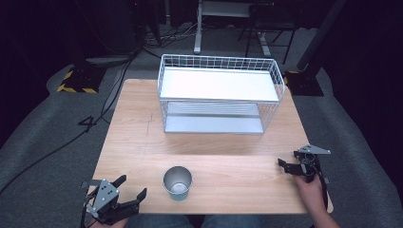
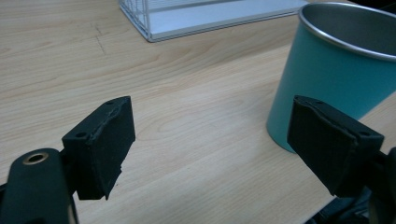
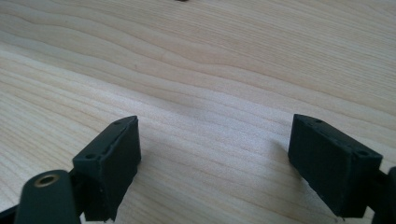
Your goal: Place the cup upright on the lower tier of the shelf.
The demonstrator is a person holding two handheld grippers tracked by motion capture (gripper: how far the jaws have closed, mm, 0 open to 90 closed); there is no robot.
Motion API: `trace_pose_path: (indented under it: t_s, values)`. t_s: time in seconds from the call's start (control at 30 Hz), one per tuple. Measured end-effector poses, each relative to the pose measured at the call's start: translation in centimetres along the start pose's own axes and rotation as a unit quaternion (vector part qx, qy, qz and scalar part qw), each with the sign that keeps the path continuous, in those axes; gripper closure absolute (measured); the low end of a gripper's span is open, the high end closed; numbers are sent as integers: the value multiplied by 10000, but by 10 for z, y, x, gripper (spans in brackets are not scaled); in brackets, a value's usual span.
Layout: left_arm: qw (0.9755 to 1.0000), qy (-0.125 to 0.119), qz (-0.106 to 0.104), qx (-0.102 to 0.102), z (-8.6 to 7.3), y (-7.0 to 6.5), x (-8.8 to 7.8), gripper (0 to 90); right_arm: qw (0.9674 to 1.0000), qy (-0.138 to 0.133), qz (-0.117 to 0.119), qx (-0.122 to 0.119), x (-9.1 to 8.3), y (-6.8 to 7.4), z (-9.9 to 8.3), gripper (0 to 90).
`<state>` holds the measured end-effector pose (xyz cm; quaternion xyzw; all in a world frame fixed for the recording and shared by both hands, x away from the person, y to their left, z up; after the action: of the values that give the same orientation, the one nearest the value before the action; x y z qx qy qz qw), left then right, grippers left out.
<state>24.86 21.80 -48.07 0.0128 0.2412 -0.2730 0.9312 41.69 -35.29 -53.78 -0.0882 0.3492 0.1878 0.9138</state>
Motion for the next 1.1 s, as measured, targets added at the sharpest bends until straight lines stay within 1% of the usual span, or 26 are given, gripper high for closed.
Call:
trace_pose_path:
  t_s: [0.07,0.17,0.2,0.33,0.43,0.5,0.57,0.6,0.63,0.67,0.8,0.87,0.93,1.1]
  values:
    - [10000,-23,-28,62,0,-4,-2,161,10000,0,0,0,0,0,0,174]
    - [9999,-53,-74,71,0,-8,-3,161,10000,0,0,0,0,0,0,174]
    - [9998,-53,-149,97,0,-12,-3,160,10000,0,0,2,0,0,0,174]
    - [9995,-83,-275,157,1,-20,-2,160,10000,0,1,0,0,0,0,175]
    - [9987,-93,-447,210,3,-27,0,158,10000,0,1,1,0,0,0,174]
    - [9982,-86,-520,271,3,-31,2,156,10000,0,1,0,0,0,0,174]
    - [9978,-78,-599,285,4,-36,5,154,10000,0,1,0,0,0,0,174]
    - [9978,-78,-599,285,4,-36,5,153,10000,1,0,-1,0,0,0,174]
    - [9974,-61,-648,309,4,-39,6,153,10000,1,0,-1,0,0,0,174]
    - [9969,28,-716,328,3,-43,11,153,10000,0,1,0,0,0,0,174]
    - [9953,96,-897,364,3,-52,19,151,10000,0,0,-1,0,0,0,174]
    - [9949,124,-917,409,3,-55,22,144,10000,0,0,1,0,0,0,174]
    - [9944,157,-966,392,2,-57,25,136,10000,2,0,-1,0,0,0,174]
    - [9941,200,-1007,342,1,-58,31,117,10000,1,-1,-5,0,0,0,174]
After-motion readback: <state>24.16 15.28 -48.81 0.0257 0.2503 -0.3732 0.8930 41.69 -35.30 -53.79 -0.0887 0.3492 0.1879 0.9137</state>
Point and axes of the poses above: each handheld gripper's, and its own axes: x roughly forward along the jaws, z roughly out of its top, y roughly to its left, the point moved 5 cm from there along x, roughly forward along the jaws, and after that the axes turned 2 degrees about -z, right-handed, at the moved point
